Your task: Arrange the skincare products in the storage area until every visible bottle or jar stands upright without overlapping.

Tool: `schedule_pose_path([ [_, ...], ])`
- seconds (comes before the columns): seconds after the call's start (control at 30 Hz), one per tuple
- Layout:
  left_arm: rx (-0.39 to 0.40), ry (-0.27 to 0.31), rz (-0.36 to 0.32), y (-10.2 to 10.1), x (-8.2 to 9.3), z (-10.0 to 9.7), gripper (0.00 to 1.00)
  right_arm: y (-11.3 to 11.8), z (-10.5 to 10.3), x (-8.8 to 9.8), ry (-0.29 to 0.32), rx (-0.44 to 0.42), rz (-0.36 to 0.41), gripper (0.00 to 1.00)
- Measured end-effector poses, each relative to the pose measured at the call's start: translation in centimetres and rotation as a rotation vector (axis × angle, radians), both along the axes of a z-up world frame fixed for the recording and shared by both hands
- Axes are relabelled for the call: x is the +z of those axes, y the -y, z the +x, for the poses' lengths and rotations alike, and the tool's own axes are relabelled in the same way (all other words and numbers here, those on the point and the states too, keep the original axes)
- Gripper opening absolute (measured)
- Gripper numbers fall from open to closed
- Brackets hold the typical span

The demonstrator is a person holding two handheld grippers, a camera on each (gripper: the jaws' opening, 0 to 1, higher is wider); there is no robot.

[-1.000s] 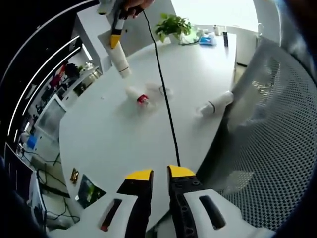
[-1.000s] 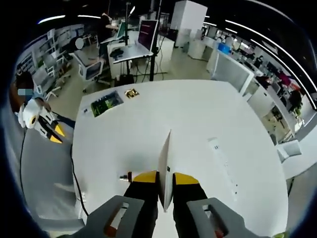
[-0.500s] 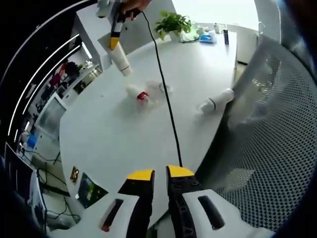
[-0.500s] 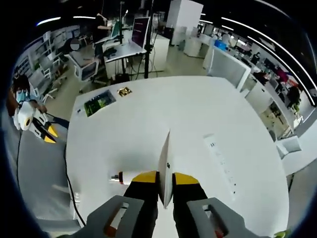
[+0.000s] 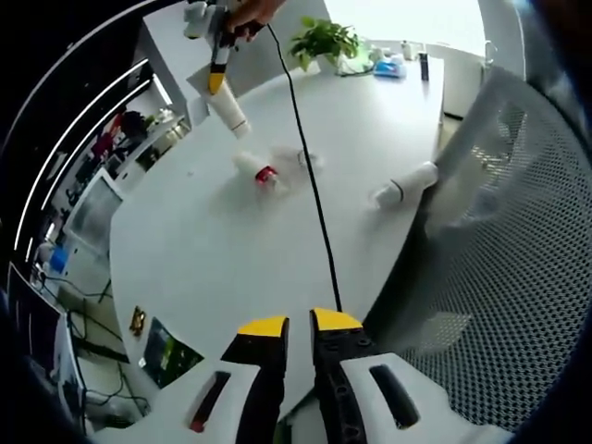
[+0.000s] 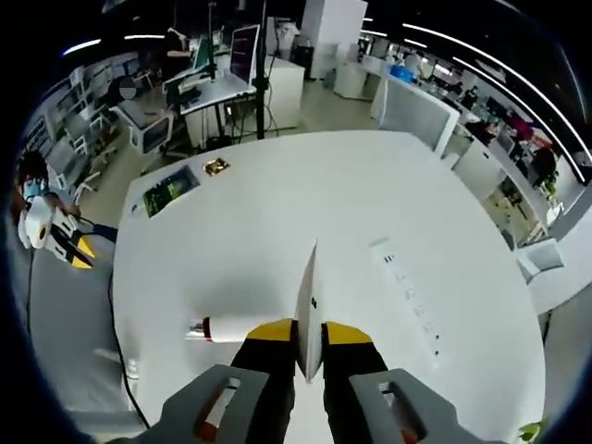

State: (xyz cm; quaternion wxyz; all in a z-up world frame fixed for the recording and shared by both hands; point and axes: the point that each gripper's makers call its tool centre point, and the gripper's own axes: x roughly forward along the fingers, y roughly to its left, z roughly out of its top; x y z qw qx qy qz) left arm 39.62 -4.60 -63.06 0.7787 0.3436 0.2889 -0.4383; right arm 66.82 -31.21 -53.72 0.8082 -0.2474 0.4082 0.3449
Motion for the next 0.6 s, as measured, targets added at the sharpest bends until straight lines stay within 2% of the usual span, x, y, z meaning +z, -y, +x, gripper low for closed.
schedule_pose_path([
  [0.23, 0.009, 0.005, 0.000, -0.1, 0.1, 0.1, 0.08, 0.5, 0.9, -0.7, -0.017, 0.026, -0.044, 0.01],
  [0.5, 0.012, 0.007, 0.000, -0.1, 0.1, 0.1, 0.08, 0.9, 1.7, -1.3, -0.029, 0.033, -0.045, 0.02],
  [0.6, 0.015, 0.000, 0.005, -0.2, -0.1, 0.1, 0.07, 1.0, 1.6, -1.9, -0.055, 0.033, -0.024, 0.02],
])
